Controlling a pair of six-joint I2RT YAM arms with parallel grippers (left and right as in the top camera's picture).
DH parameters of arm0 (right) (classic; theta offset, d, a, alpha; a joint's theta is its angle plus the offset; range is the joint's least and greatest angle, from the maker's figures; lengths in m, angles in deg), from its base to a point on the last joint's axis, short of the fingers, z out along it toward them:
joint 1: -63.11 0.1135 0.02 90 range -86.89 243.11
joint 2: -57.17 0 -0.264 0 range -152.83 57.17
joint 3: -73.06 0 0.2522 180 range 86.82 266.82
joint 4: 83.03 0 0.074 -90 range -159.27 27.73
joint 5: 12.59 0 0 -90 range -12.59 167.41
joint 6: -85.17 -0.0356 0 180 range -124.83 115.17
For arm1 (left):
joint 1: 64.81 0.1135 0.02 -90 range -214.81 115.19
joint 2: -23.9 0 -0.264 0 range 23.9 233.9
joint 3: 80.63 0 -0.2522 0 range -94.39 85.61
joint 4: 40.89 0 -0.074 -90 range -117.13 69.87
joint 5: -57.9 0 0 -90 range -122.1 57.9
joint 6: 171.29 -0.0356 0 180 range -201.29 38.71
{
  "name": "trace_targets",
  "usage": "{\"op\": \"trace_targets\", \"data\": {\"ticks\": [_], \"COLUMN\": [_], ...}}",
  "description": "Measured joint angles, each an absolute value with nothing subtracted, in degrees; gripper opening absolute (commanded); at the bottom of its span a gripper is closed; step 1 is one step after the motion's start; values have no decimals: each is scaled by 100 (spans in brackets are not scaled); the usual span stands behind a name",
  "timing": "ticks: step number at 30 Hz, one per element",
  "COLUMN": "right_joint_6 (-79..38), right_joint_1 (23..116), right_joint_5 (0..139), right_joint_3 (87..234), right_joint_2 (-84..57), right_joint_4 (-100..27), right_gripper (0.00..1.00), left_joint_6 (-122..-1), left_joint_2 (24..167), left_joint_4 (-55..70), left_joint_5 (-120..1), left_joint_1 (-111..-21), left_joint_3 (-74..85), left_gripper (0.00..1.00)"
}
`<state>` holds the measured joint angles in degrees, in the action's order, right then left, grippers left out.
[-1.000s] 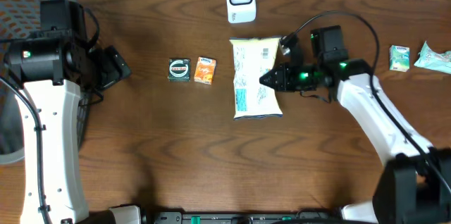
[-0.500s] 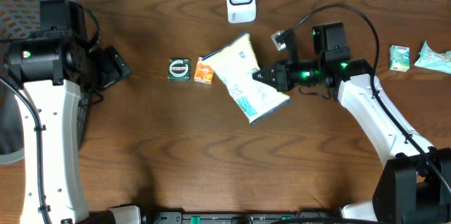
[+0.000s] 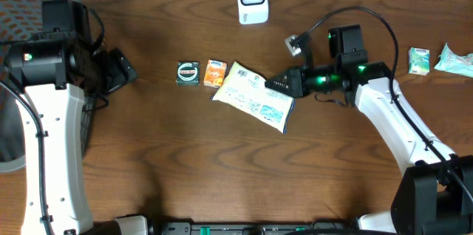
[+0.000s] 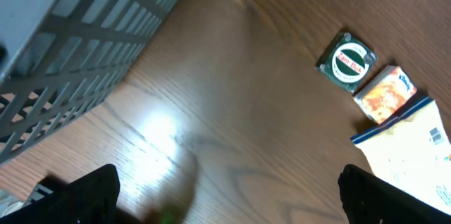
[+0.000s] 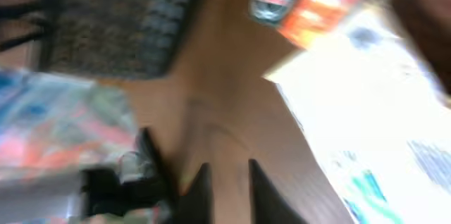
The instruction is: Scan the item barcode
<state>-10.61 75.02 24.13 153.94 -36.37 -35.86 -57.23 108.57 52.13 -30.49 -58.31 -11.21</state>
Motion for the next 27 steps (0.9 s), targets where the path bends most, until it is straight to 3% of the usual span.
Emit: {"op": "trace_targets", "data": {"ticks": [3,7,15,24,27], "right_joint_6": [-899,-626,-583,-408,-303], "right_joint_1": [7504,7504,7504,7593,7683], "right_joint_5": [3244,4238,4815,4608,4446], "right_joint_3": [15394,15394,15439,16904,17153], "right_joint_2": [-3637,-3637,-4067,-5853,-6187], "right_joint_4": [-3149,-3081,-4180,-3385,-3304], "right_gripper": [88,98,99,99,93], "left_joint_6": [-5723,-5723,-5726,-5726,-5723], "left_joint_2": [10857,10857,10857,10855,10857], "left_joint_4": [5215,5213,5213,5213,5213], "left_joint_5": [-3045,-3045,-3045,-3045,-3045], "left_joint_1": [-5831,-5831,-5831,-5831,-5831], "left_joint_3": [-1121,-1121,-1121,-1121,-1123], "left_gripper": [98,98,98,98,98]}}
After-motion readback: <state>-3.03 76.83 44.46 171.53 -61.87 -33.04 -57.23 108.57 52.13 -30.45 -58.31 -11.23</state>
